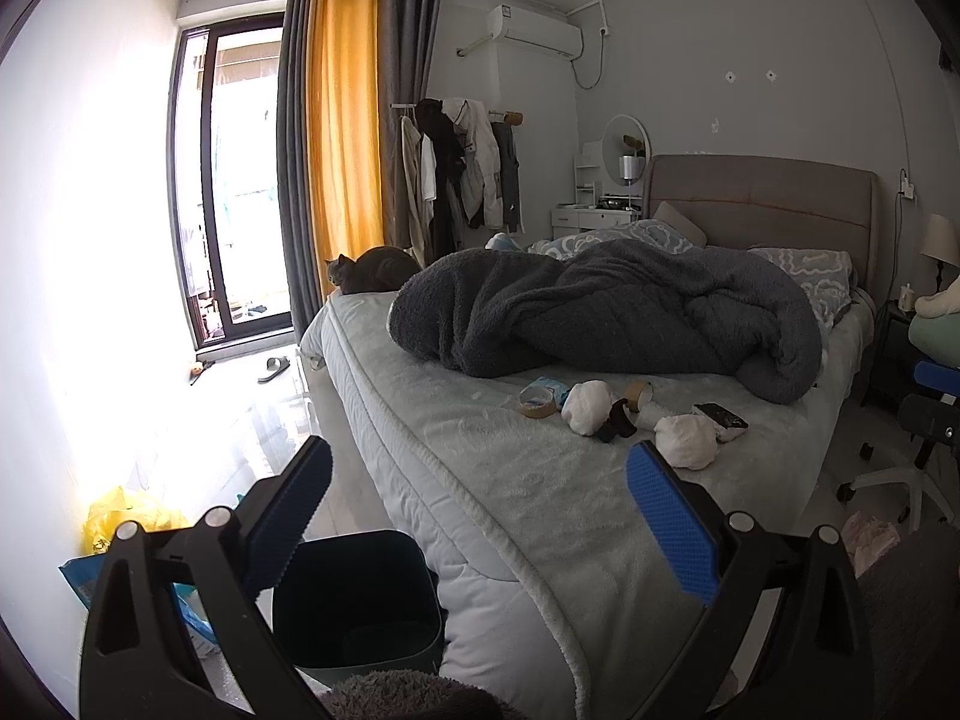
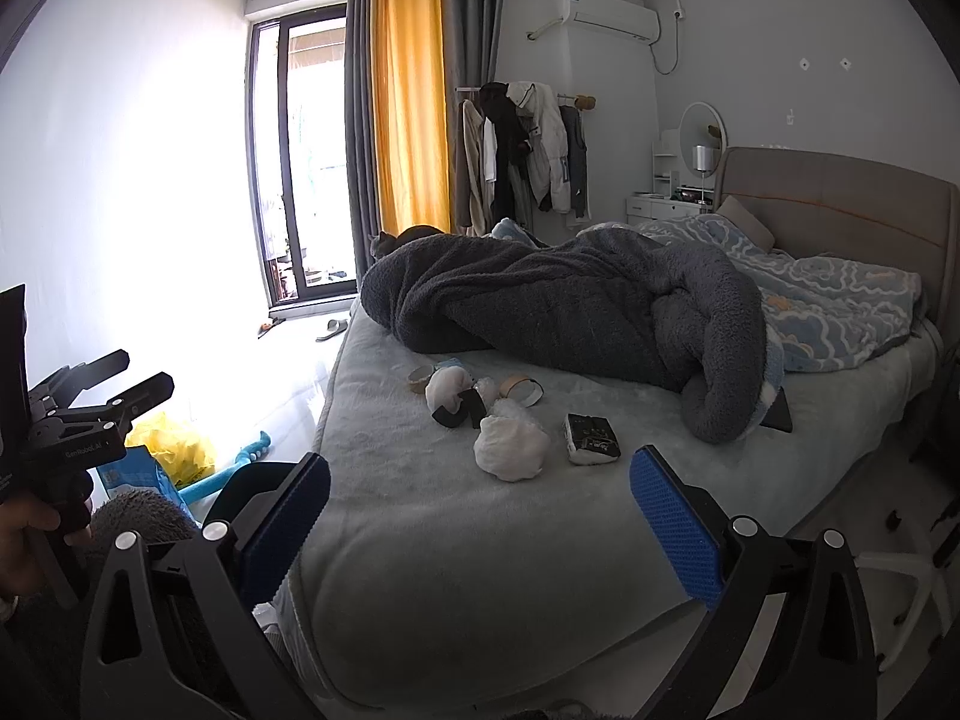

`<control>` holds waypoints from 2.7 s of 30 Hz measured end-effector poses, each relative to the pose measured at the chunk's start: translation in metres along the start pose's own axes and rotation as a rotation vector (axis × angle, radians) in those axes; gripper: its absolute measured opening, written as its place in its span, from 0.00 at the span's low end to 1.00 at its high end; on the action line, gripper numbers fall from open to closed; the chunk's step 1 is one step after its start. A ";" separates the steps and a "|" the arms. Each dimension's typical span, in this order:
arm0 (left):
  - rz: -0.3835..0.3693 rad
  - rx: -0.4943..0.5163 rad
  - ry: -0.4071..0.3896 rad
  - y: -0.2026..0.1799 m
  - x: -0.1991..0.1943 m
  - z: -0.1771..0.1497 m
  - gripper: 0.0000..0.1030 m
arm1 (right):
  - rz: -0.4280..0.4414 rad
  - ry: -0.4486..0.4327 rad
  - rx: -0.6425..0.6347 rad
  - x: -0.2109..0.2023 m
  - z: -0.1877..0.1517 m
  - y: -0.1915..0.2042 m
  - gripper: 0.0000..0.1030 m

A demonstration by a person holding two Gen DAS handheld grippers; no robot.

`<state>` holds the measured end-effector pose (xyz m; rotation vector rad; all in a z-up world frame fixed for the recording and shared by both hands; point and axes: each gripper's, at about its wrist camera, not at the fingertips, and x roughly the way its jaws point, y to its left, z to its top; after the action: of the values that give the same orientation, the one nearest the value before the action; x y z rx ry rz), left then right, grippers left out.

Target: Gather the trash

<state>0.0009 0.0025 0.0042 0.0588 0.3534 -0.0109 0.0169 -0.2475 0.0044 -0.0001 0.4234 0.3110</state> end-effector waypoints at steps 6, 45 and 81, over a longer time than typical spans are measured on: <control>0.002 -0.003 0.007 0.000 0.001 0.001 0.97 | 0.001 0.003 0.000 0.000 0.000 0.000 0.98; -0.340 -0.040 0.189 -0.058 0.141 -0.003 0.96 | -0.004 0.260 0.063 0.178 0.017 -0.097 0.98; -0.663 0.103 0.521 -0.157 0.273 -0.033 0.83 | 0.087 0.585 0.224 0.304 0.002 -0.157 0.80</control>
<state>0.2424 -0.1525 -0.1302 0.0440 0.8813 -0.6800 0.3271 -0.3063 -0.1271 0.1491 1.0396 0.3457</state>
